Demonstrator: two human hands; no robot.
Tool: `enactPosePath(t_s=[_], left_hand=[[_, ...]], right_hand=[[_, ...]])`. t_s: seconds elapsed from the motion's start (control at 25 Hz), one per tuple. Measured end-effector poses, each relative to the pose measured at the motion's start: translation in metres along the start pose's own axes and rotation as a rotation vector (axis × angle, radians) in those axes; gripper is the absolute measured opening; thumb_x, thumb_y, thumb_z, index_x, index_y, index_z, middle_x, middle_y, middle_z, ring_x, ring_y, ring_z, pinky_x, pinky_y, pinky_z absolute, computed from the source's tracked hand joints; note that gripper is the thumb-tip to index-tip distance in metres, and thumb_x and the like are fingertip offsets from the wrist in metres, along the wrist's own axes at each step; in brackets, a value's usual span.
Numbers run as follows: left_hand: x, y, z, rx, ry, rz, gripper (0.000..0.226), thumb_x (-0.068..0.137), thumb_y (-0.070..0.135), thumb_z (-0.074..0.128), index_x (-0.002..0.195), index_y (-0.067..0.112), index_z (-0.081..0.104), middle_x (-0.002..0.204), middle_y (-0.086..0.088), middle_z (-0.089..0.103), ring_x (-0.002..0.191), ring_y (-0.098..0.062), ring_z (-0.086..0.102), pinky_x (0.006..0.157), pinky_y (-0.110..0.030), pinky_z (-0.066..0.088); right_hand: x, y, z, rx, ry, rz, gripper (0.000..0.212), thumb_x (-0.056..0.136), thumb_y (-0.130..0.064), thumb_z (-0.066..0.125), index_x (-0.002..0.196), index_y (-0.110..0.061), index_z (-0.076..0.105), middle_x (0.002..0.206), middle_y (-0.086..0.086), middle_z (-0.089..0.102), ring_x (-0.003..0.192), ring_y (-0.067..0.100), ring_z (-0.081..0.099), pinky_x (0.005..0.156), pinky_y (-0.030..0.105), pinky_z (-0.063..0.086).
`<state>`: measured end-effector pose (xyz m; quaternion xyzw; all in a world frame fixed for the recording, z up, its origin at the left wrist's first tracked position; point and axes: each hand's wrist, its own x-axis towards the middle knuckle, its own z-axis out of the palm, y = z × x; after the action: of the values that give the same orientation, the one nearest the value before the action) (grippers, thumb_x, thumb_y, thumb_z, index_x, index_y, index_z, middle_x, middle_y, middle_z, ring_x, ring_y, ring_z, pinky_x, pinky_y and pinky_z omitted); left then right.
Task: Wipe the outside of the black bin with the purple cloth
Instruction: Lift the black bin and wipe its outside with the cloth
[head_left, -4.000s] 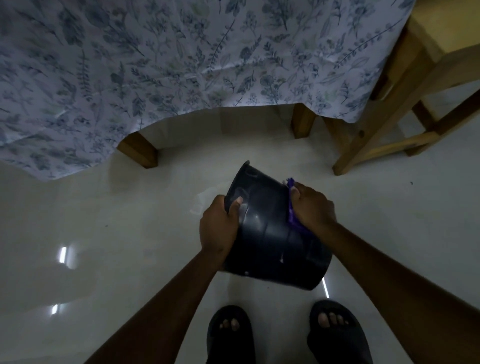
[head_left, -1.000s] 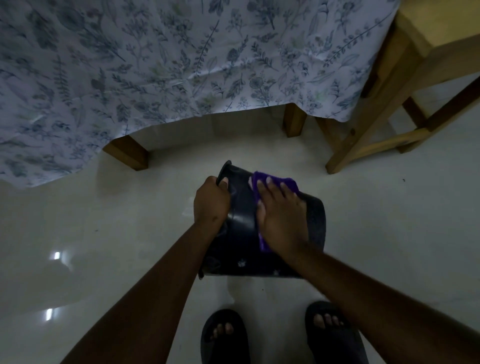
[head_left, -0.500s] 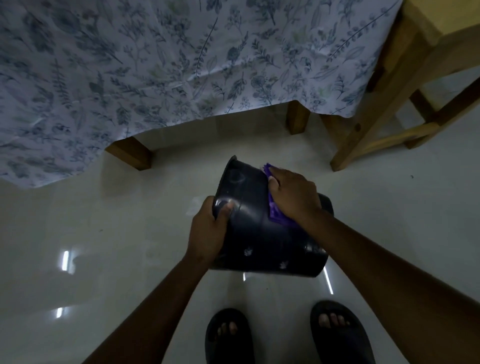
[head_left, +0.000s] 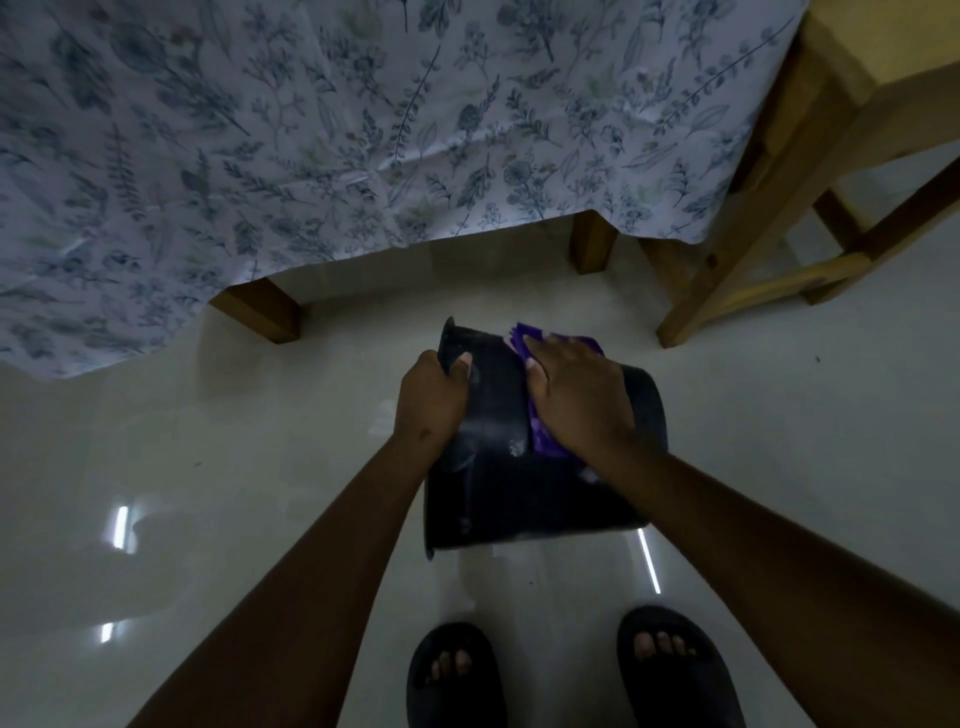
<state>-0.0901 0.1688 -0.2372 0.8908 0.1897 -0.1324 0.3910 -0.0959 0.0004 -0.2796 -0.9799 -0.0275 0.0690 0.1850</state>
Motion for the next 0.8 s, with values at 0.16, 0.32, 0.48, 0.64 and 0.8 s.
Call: enactPosePath(t_s=[0.16, 0.32, 0.48, 0.64, 0.8], left_hand=[[0.001, 0.003, 0.003, -0.001, 0.018, -0.028, 0.035, 0.098, 0.032, 0.045, 0.110, 0.001, 0.056, 0.106, -0.016, 0.065, 0.090, -0.028, 0.062, 0.073, -0.031, 0.046], [0.002, 0.009, 0.002, 0.037, 0.009, -0.012, 0.034, 0.099, 0.030, 0.043, 0.113, 0.001, 0.054, 0.102, -0.013, 0.062, 0.086, -0.024, 0.058, 0.071, -0.030, 0.043], [0.002, 0.000, 0.001, 0.030, -0.011, -0.026, 0.032, 0.098, 0.029, 0.045, 0.109, 0.001, 0.057, 0.104, -0.016, 0.066, 0.084, -0.024, 0.060, 0.065, -0.028, 0.044], [0.014, 0.011, 0.001, 0.001, -0.031, -0.063, 0.032, 0.096, 0.032, 0.047, 0.107, 0.003, 0.059, 0.103, -0.015, 0.068, 0.088, -0.027, 0.064, 0.069, -0.032, 0.049], [-0.016, 0.000, -0.007, -0.192, -0.147, 0.095, 0.013, 0.098, 0.031, 0.049, 0.100, 0.021, 0.057, 0.100, -0.007, 0.069, 0.087, -0.021, 0.067, 0.073, -0.032, 0.055]], right_hand=[[-0.087, -0.030, 0.015, -0.073, 0.035, -0.085, 0.056, 0.098, -0.043, 0.024, 0.150, -0.025, 0.023, 0.159, 0.003, 0.024, 0.146, 0.030, 0.019, 0.114, 0.052, 0.019], [-0.035, -0.033, 0.009, -0.029, 0.023, -0.108, 0.053, 0.099, -0.046, 0.020, 0.147, -0.027, 0.031, 0.156, 0.003, 0.033, 0.144, 0.027, 0.026, 0.113, 0.049, 0.024], [-0.027, -0.015, 0.007, -0.033, 0.029, 0.017, 0.054, 0.099, -0.044, 0.015, 0.147, -0.024, 0.031, 0.154, 0.004, 0.035, 0.142, 0.027, 0.030, 0.114, 0.047, 0.027], [-0.088, -0.038, 0.020, -0.089, 0.037, -0.061, 0.058, 0.098, -0.046, 0.019, 0.151, -0.023, 0.020, 0.160, 0.006, 0.020, 0.146, 0.031, 0.016, 0.114, 0.053, 0.018], [-0.018, -0.033, 0.003, -0.026, 0.053, -0.021, 0.052, 0.100, -0.043, 0.022, 0.147, -0.025, 0.029, 0.156, 0.006, 0.032, 0.144, 0.029, 0.026, 0.112, 0.050, 0.025]])
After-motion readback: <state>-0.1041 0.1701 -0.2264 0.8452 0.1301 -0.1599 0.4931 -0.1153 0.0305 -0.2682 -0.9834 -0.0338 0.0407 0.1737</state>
